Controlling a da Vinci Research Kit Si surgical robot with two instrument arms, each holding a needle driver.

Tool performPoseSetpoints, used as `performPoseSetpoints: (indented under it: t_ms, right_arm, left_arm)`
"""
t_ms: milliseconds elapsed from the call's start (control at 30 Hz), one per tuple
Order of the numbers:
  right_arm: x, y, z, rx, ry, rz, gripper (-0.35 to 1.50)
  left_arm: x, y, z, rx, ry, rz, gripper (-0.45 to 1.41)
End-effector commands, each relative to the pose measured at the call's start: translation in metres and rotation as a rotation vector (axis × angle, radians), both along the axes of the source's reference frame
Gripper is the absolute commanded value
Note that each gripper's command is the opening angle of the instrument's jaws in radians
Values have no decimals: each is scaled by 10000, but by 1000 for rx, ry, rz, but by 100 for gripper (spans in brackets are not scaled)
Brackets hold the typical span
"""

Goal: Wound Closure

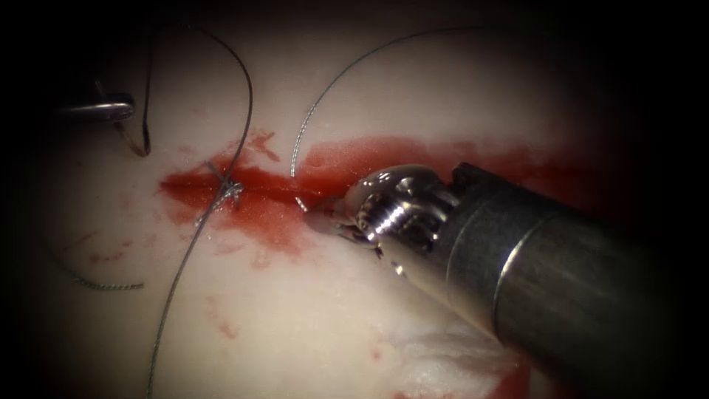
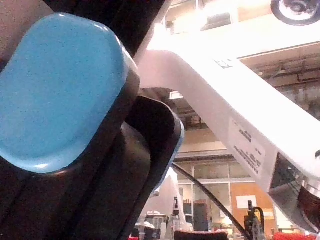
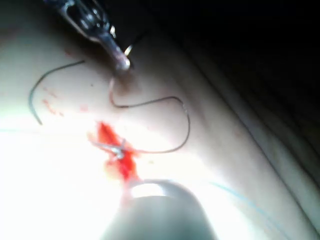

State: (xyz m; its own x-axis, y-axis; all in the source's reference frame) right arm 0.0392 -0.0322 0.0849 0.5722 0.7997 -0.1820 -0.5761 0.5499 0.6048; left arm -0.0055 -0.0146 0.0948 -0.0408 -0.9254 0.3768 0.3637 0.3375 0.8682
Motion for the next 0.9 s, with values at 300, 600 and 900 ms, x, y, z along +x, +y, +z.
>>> performPoseSetpoints:
  t_ms: [300,600,900]
  right_arm:
    - [-26,6,-11,90,37,-101,-35]
    - [-95,-9,-24,244,-88,-321,-35]
    - [-58,24,-33,37,-32,-288,123]
  left_arm:
    - [-5,12,-4,-6,-4,-2,-45]
    - [-5,12,-3,-7,-4,-1,-45]
    - [-5,12,-3,-7,-4,-1,-45]
